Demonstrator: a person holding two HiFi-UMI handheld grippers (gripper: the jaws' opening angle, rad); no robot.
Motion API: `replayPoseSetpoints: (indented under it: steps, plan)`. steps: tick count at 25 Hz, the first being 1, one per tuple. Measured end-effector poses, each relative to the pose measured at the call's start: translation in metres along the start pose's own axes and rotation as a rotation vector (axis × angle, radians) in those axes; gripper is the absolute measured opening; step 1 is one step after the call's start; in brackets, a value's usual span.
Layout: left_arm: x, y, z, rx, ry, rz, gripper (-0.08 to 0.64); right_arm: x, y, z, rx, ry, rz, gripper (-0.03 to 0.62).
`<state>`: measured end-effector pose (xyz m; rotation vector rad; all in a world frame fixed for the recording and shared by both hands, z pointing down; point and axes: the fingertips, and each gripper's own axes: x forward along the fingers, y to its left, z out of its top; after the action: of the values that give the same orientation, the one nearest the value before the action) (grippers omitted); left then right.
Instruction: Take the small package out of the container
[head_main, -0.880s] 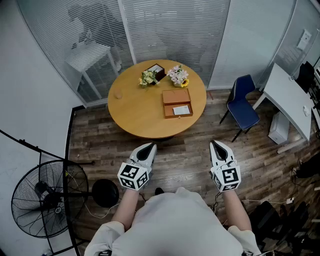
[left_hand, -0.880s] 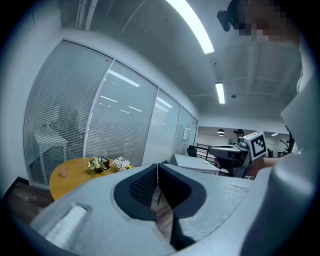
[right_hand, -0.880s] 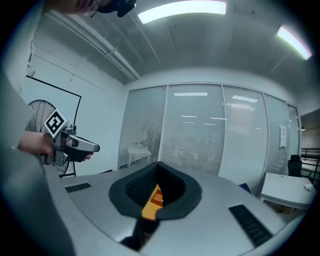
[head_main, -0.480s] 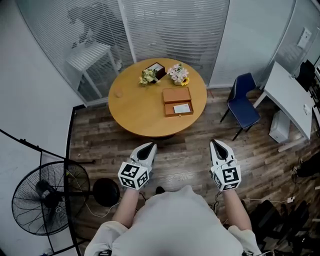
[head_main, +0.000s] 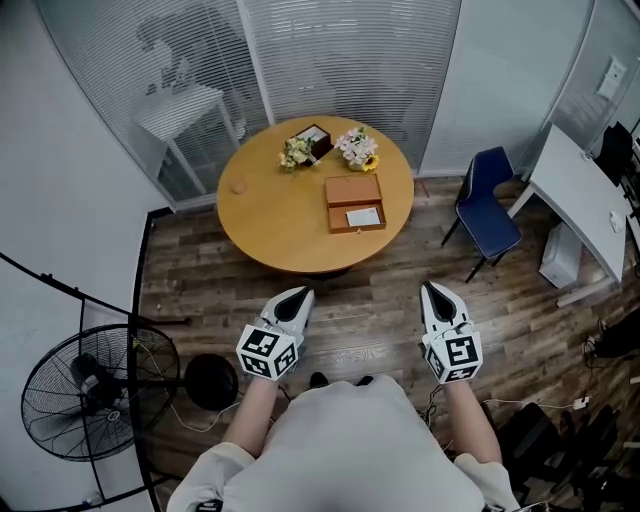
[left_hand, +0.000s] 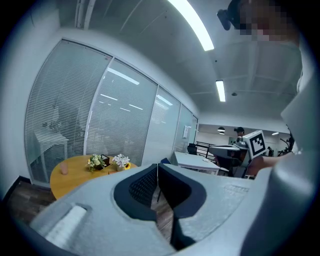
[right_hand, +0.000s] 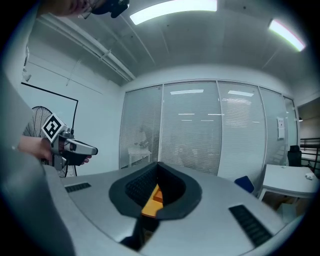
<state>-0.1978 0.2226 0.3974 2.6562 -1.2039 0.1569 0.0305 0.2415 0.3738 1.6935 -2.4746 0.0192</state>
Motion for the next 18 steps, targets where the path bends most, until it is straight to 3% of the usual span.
replayPoseSetpoints:
  steps: [16, 18]
  plan:
    - [0.02, -0.032, -0.019, -0.03, 0.004, 0.062, 0.021, -0.007, -0.034, -0.03, 0.026, 0.042, 0.067, 0.004]
    - [0.022, -0.037, -0.02, -0.046, -0.004, 0.066, 0.056, -0.008, -0.038, -0.033, 0.027, 0.046, 0.081, 0.005]
